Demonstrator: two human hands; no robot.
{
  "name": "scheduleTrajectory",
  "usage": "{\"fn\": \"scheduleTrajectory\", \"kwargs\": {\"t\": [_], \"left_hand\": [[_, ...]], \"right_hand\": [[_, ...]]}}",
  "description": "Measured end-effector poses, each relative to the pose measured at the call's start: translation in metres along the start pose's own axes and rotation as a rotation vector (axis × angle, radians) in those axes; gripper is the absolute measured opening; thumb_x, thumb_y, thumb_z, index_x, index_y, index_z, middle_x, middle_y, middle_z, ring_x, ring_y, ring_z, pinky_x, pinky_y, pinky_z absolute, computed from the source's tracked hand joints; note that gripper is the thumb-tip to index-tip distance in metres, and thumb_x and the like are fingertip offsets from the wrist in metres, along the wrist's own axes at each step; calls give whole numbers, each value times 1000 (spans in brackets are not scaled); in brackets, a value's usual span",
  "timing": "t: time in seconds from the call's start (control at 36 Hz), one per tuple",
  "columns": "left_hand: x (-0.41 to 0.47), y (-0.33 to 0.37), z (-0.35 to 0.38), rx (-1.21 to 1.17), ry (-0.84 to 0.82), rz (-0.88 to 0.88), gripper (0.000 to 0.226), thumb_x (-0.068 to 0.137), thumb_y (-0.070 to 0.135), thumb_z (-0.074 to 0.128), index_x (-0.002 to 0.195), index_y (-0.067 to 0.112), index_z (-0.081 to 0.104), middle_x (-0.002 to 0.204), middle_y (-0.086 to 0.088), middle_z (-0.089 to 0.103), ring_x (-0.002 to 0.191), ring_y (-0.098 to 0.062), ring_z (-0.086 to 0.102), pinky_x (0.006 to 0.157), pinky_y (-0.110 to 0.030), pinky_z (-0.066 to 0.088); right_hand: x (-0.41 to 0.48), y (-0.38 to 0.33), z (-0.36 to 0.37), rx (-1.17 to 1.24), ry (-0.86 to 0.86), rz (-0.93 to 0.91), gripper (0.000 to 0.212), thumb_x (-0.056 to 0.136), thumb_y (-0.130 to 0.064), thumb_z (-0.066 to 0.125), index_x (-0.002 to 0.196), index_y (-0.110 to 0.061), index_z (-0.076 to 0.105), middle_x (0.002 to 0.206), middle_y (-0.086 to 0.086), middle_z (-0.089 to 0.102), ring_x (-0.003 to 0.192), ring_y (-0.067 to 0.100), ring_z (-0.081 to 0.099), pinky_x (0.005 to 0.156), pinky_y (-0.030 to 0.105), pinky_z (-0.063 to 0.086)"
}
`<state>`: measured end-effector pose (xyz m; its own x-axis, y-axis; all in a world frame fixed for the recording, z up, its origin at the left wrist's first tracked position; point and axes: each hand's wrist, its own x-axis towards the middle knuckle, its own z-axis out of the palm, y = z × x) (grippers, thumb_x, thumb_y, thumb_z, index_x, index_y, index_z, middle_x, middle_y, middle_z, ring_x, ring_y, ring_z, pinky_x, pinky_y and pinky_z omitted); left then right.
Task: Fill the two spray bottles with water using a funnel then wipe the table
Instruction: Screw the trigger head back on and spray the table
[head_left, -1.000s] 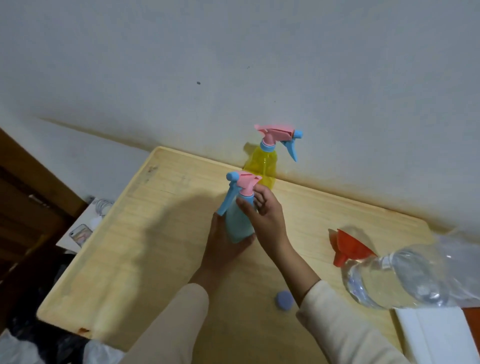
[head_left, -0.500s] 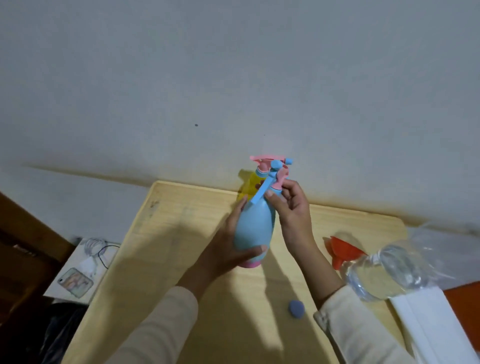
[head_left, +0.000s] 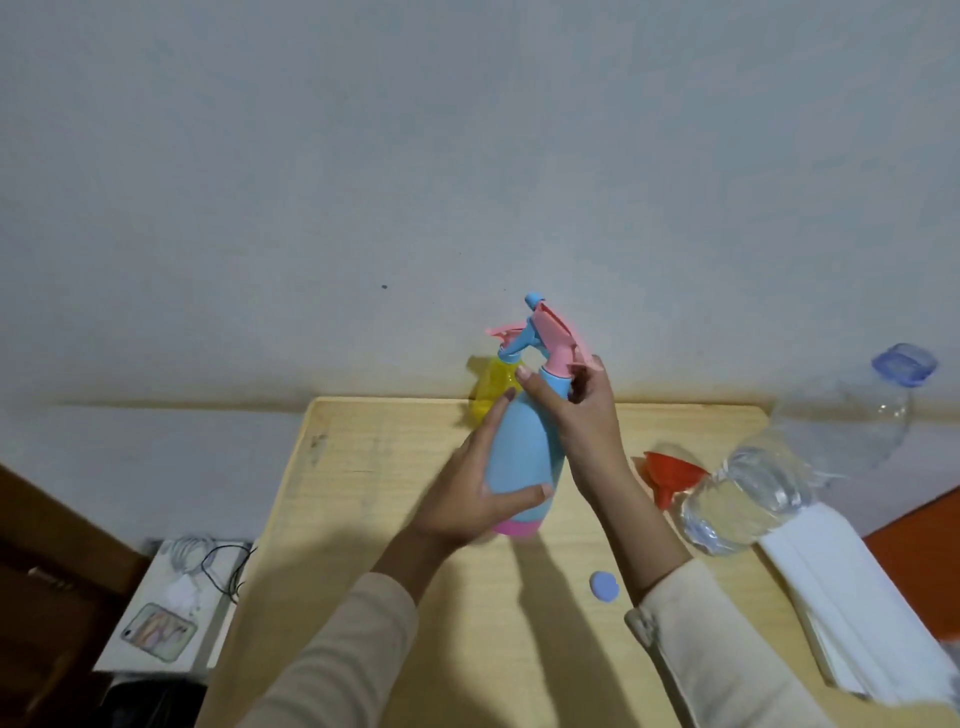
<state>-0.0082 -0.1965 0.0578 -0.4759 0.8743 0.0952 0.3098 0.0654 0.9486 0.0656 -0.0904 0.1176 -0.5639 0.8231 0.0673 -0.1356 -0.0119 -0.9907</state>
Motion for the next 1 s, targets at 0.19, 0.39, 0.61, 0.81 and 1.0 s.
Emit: {"fn": "scheduleTrajectory", "kwargs": {"t": [0.19, 0.39, 0.61, 0.81, 1.0], "left_hand": [[-8, 11, -5, 13, 65, 49, 93, 65, 47, 72, 141, 51, 19, 137, 16, 46, 119, -7, 52, 96, -42, 49], [-15, 15, -4, 32, 105, 74, 93, 64, 48, 72, 138, 56, 16, 136, 14, 46, 119, -7, 50, 94, -42, 50], [-18, 15, -2, 13, 108, 82, 92, 65, 46, 73, 138, 56, 17, 129, 24, 46, 115, -6, 52, 91, -41, 52], [-19, 20, -3, 140, 111, 61, 96, 62, 51, 70, 138, 57, 13, 138, 21, 42, 119, -10, 50, 93, -42, 50], [-17, 25, 8, 406, 256, 105, 109, 63, 46, 77, 144, 49, 5, 127, 7, 44, 105, -19, 54, 74, -43, 53]], "right_hand": [[-16, -7, 3, 175, 58, 7, 28, 82, -10, 71, 109, -10, 63, 100, 5, 70, 89, 13, 64, 85, 31, 52], [-28, -14, 12, 112, 14, 1, 18, 91, -25, 59, 104, -16, 66, 90, -3, 67, 80, 1, 61, 74, 18, 49], [-33, -16, 11, 63, 26, 8, 25, 93, -31, 56, 109, -14, 64, 96, -1, 67, 84, 3, 60, 75, 20, 49], [-33, -14, 12, 107, 173, -58, 23, 81, -16, 72, 102, -7, 69, 85, -5, 70, 72, -7, 62, 69, 11, 49], [-31, -11, 17, -18, 280, -220, 23, 89, -15, 63, 68, -21, 56, 49, -17, 44, 52, 1, 40, 55, 13, 32]]}}
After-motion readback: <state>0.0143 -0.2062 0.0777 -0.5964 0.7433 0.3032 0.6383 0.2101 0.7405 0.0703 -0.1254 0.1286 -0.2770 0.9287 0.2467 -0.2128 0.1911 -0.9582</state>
